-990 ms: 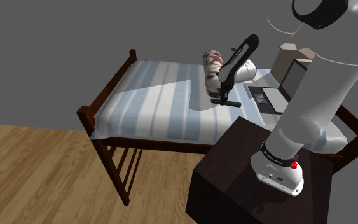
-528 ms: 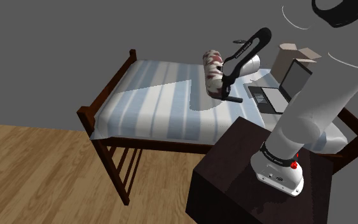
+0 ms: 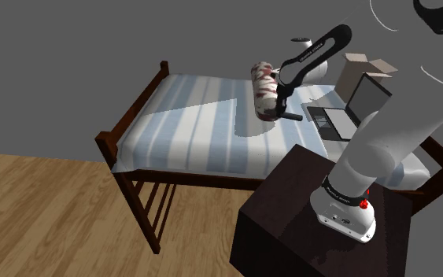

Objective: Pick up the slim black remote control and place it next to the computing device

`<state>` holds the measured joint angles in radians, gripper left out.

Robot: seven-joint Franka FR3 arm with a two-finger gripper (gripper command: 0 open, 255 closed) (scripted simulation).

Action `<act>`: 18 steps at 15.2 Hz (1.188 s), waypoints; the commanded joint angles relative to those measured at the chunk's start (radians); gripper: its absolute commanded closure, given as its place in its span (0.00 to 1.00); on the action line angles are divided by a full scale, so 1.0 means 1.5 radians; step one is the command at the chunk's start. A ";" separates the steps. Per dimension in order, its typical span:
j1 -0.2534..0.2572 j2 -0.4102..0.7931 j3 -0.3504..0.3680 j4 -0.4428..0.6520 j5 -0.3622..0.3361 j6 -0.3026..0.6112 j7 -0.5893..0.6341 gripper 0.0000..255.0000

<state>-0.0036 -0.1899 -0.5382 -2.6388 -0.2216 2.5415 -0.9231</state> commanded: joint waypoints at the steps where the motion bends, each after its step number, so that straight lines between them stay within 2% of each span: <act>1: -0.004 -0.019 0.004 0.006 -0.008 -0.024 0.005 1.00; 18: -0.017 -0.137 0.042 0.078 -0.029 -0.210 0.024 1.00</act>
<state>-0.0302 -0.3917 -0.4769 -2.5336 -0.2671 2.2415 -0.8863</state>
